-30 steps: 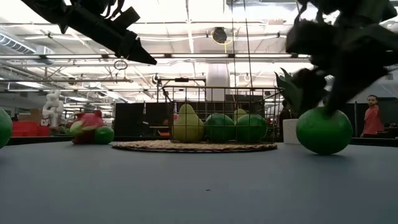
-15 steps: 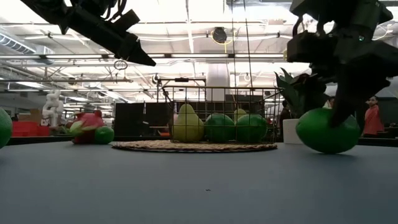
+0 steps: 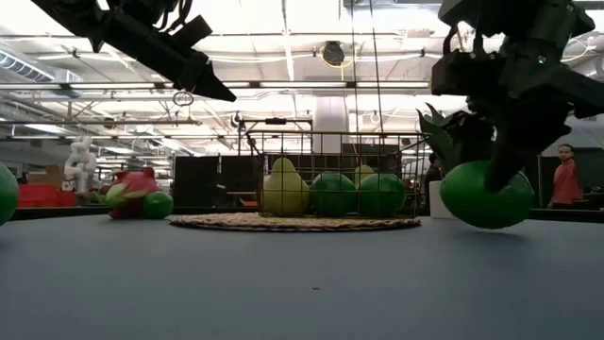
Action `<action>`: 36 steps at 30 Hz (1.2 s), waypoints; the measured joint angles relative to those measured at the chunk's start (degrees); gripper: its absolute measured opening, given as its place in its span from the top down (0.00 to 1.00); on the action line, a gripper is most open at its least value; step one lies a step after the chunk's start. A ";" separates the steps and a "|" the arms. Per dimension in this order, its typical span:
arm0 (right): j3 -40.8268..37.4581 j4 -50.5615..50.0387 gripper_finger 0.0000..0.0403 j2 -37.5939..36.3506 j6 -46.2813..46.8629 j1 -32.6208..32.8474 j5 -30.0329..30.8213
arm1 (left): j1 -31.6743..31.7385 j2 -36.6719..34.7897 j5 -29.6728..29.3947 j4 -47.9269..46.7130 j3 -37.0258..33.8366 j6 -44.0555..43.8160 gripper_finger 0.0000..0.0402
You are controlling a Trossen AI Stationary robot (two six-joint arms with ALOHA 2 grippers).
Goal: Build produce basket
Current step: Put the green lime into the wire basket
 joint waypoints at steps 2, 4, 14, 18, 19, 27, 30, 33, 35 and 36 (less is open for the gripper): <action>0.90 0.66 0.37 -0.28 -0.18 0.00 0.28 | 0.00 0.00 0.00 0.00 0.00 -0.06 0.42; 2.53 2.40 0.37 -0.73 -1.79 0.00 1.28 | 0.00 0.00 0.01 0.01 0.00 -0.27 0.42; 15.25 15.17 0.35 -1.69 -20.31 -1.68 13.61 | 0.00 0.00 0.02 0.27 0.00 -1.05 0.42; 16.37 24.13 0.35 -1.22 -24.16 -6.84 19.35 | 0.00 0.00 0.02 0.89 -0.02 -1.09 0.42; 16.30 26.61 0.35 -0.81 -23.03 -8.64 19.46 | 0.00 0.00 0.02 0.83 -0.02 -1.19 0.42; 12.73 36.06 0.34 4.09 -13.88 -20.37 23.76 | -0.01 0.00 0.02 0.00 -0.02 -2.01 0.42; 11.60 37.40 0.34 6.95 -10.50 -22.61 20.35 | 0.00 0.00 0.02 0.28 -0.04 -3.59 0.42; 11.20 37.80 0.33 10.14 -9.05 -23.56 19.01 | 0.00 0.00 0.04 1.80 -0.04 -4.97 0.42; 11.22 38.92 0.31 11.78 -9.53 -23.74 19.52 | -0.01 0.01 0.06 2.18 -0.04 -5.16 0.42; 11.22 39.03 0.30 12.43 -9.52 -23.76 20.12 | -0.07 0.01 0.07 2.09 -0.04 -5.14 0.42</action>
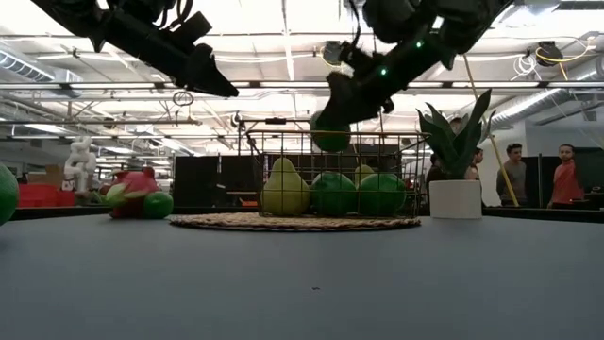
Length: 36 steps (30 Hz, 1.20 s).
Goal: Build produce basket
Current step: Put the green lime into the wire basket, then put the green pear into the wire basket
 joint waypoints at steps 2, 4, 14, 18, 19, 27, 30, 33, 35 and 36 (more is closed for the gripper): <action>0.00 -0.26 0.27 0.93 -0.01 -0.15 1.65 | -0.04 -0.01 0.00 -0.23 0.00 0.14 0.42; 0.00 -0.84 0.23 1.03 -0.01 -0.21 2.01 | -0.04 0.02 0.02 -0.45 0.00 0.20 0.42; 0.04 -0.73 0.12 0.57 1.89 -0.18 2.17 | -0.04 0.02 0.04 0.49 0.00 0.43 0.42; 0.04 -4.51 0.13 0.57 7.58 1.15 2.19 | -0.04 0.04 0.04 1.20 0.00 -0.41 0.42; 0.04 -5.20 0.14 0.57 8.26 1.90 2.21 | -0.04 0.19 0.02 1.47 0.00 -0.83 0.42; 0.04 -4.42 0.19 -3.62 -6.91 13.23 4.09 | -0.04 5.46 0.76 1.91 0.00 0.66 0.42; 0.04 -3.87 0.19 -8.31 -9.06 17.90 1.64 | -0.04 8.07 0.76 3.84 0.00 0.91 0.42; 0.04 -3.32 0.19 -13.23 -2.02 20.65 -8.48 | -0.04 9.88 0.78 6.12 0.00 1.05 0.42; 0.07 -2.69 0.19 -15.36 5.09 21.46 -15.21 | -0.04 10.43 1.02 7.19 0.00 1.05 0.42; 0.05 -2.41 0.19 -15.85 7.89 21.93 -17.66 | -0.09 10.46 1.20 7.72 0.00 1.01 0.42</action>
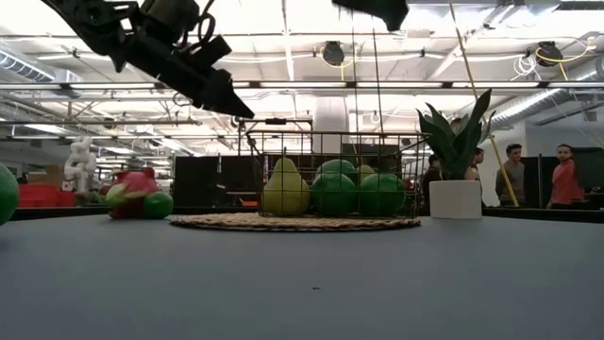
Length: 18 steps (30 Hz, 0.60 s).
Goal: Build produce basket
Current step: Put the green pear into the wire basket
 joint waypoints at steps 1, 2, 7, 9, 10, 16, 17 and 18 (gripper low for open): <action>-0.43 0.44 0.19 -0.30 3.26 0.71 -1.58 | -0.09 -0.02 0.27 0.35 0.00 -0.21 0.42; -1.25 0.19 0.19 -0.58 7.10 1.72 -1.93 | -0.20 -0.10 0.45 0.70 0.00 -0.39 0.42; -3.76 -11.21 0.23 -0.60 20.80 10.24 -3.69 | -1.65 -1.70 1.42 0.97 0.00 -0.90 0.42; -3.74 -14.87 0.25 -1.37 27.98 14.31 -4.70 | -2.30 -1.67 1.45 0.87 0.00 -0.72 0.42; -3.74 -15.59 0.26 -1.44 30.70 16.62 -4.38 | -2.68 -1.64 1.50 0.87 0.00 -0.38 0.42; -3.72 -15.13 0.32 -0.86 34.24 28.26 5.89 | -3.65 -1.29 1.48 3.00 0.00 0.76 0.42; -3.72 -15.59 0.33 -0.72 36.43 29.96 6.07 | -3.71 -1.43 1.51 3.09 0.00 0.78 0.42; -3.72 -16.15 0.34 -0.70 39.64 31.67 5.87 | -3.71 -1.57 1.51 3.13 0.00 0.91 0.42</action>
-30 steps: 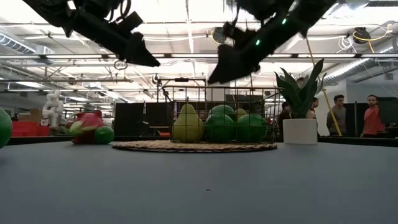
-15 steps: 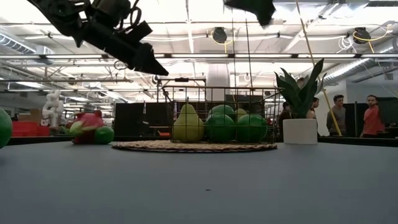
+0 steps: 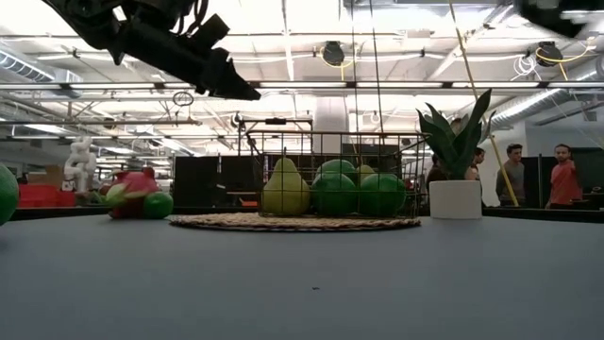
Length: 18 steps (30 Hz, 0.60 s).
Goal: Build produce basket
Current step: Put the green pear into the wire basket
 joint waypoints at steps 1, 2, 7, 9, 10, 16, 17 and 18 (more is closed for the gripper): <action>0.00 -0.01 0.35 0.00 3.18 1.68 -0.08 | 0.02 -0.06 -0.03 0.01 0.00 0.25 0.42; 0.00 0.38 0.36 -0.06 5.65 3.53 0.09 | 0.05 -0.04 -0.06 -0.19 0.00 0.60 0.42; 0.02 -0.59 0.39 -0.04 9.84 10.95 8.39 | 0.60 0.00 -0.25 -1.34 0.00 1.74 0.42; 0.02 -0.99 0.40 -0.07 11.51 12.88 11.00 | 0.84 0.00 -0.30 -1.33 0.00 1.36 0.42; 0.02 -1.55 0.41 -0.07 12.03 13.64 12.03 | 0.96 0.00 -0.29 -1.27 0.00 1.13 0.42; 0.02 -4.90 0.44 0.09 13.12 16.09 18.61 | 1.03 0.00 -0.29 -1.68 0.00 -0.85 0.42; 0.02 -4.81 0.44 0.36 14.17 16.25 19.10 | 0.92 0.00 -0.29 -2.04 0.00 -1.08 0.42; 0.02 -4.79 0.45 0.73 15.40 16.53 19.45 | 0.92 0.00 -0.29 -2.57 0.00 -1.28 0.42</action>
